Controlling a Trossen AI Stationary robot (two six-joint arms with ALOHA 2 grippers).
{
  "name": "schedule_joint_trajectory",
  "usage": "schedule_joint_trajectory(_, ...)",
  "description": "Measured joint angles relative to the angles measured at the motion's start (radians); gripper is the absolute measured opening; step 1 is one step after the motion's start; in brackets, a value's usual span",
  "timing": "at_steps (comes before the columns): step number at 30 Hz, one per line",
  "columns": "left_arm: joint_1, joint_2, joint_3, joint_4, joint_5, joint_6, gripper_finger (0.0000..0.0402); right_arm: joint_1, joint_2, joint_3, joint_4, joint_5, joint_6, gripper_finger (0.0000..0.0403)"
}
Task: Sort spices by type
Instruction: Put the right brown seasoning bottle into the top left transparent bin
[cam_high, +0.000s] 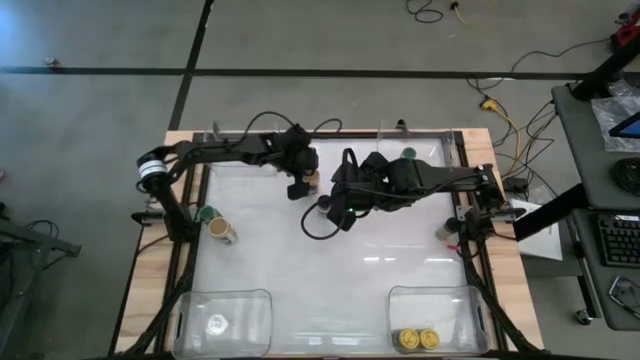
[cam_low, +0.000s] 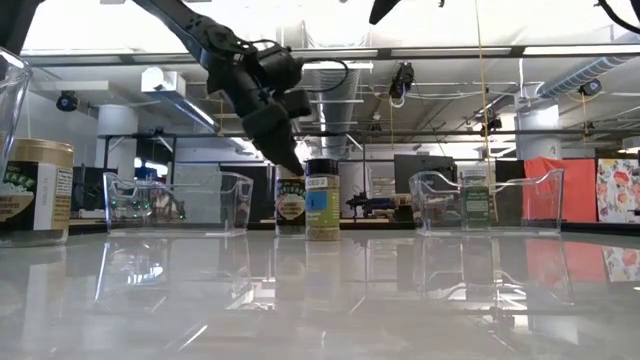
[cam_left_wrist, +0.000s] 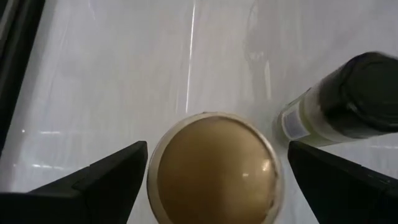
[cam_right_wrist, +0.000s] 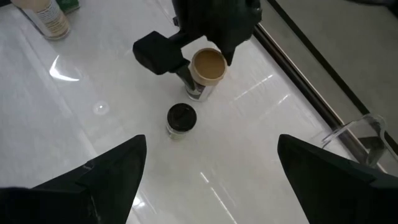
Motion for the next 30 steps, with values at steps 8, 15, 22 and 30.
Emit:
schedule_joint_trajectory(8,0.0,0.029,0.0,-0.006,-0.013,-0.043,0.035,0.0,0.0,0.0,0.0,0.0,0.011,0.0354)
schedule_joint_trajectory(15,0.0,0.025,0.0,-0.027,-0.017,-0.065,0.0268,0.0,0.001,0.0,0.0,0.004,0.015,0.0354)
schedule_joint_trajectory(22,0.0,-0.112,-0.002,-0.179,-0.005,-0.114,0.0258,-0.002,0.001,0.002,-0.005,0.006,0.015,0.0341)
schedule_joint_trajectory(30,0.016,-0.446,-0.002,-0.363,-0.013,-0.049,0.0258,-0.005,-0.008,0.002,0.003,0.04,0.025,0.0312)
